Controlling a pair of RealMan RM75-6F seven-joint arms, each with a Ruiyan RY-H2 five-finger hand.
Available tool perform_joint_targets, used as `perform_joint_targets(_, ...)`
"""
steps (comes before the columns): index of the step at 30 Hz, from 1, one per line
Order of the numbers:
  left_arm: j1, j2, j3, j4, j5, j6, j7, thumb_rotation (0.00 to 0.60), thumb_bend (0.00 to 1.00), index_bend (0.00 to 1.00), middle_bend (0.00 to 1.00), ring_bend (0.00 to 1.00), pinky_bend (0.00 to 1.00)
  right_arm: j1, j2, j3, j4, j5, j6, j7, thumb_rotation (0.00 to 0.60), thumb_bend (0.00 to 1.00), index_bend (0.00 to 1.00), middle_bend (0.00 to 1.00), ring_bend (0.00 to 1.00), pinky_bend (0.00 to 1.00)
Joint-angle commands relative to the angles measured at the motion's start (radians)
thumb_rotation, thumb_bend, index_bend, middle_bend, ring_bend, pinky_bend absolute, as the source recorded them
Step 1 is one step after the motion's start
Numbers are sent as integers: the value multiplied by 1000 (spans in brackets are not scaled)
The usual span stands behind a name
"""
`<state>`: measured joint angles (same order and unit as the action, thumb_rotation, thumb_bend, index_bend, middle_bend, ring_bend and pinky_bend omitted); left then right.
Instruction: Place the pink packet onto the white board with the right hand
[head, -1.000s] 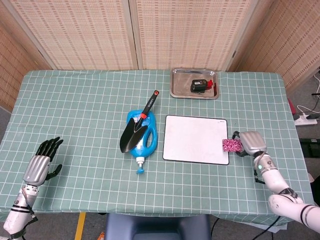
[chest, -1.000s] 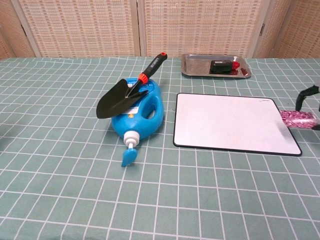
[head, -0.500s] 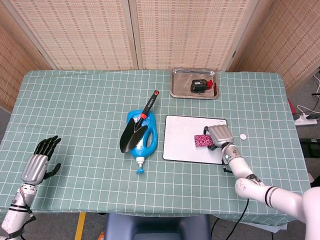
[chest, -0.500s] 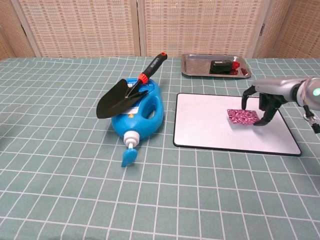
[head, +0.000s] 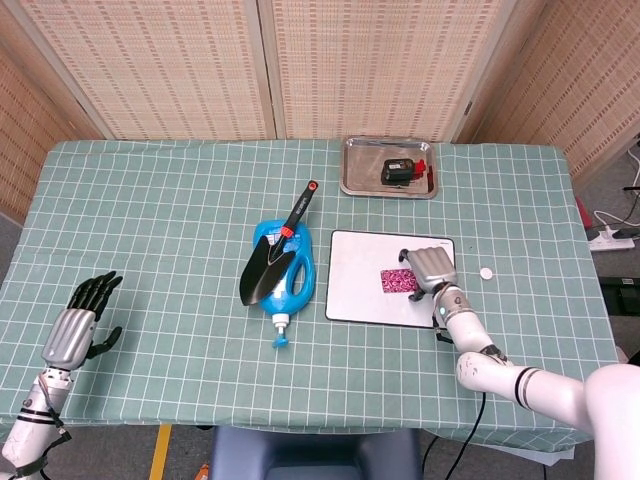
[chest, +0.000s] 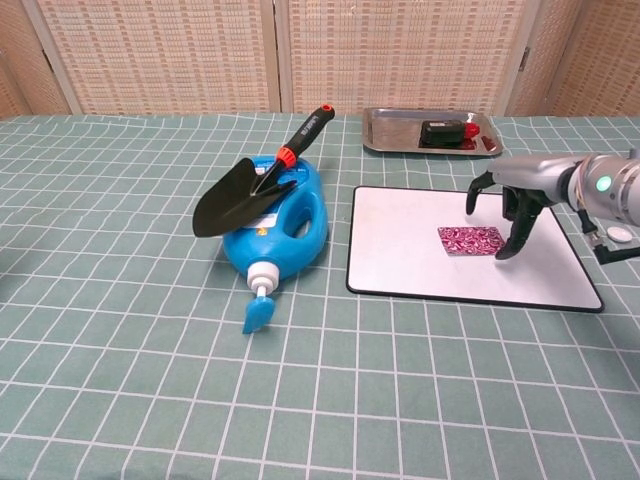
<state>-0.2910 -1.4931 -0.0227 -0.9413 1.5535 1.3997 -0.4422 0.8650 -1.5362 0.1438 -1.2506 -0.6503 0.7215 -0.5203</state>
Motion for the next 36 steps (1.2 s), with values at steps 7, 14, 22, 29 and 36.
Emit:
perform_joint_targets(7,0,-1,0,3,-2,-3,2,600,322,0,0,0,0,-26,76,-21,-92,-29,80,2,600,51,260,1000,988,1000)
perform_joint_targets(14,0,-3,5,0,1,-7,10,600,323,0,0,0,0,-96,163,-73,-52,0,116,4,600,70,369,1000,988,1000)
perform_joint_targets(22,0,-6,7,-2,0,-13,22,600,323,0,0,0,0,-165,92,-77,226,-36,-2,162,600,161,492,1000,988,1000)
perform_joint_targets(29,0,-8,9,0,3,-11,24,600,323,0,0,0,0,-188,43,-52,361,-164,-35,292,600,207,501,1000,988,1000)
perform_joint_targets(36,-2,-9,8,2,0,-19,22,600,322,0,0,0,0,-189,13,-40,403,-229,-71,334,600,235,486,1000,988,1000)
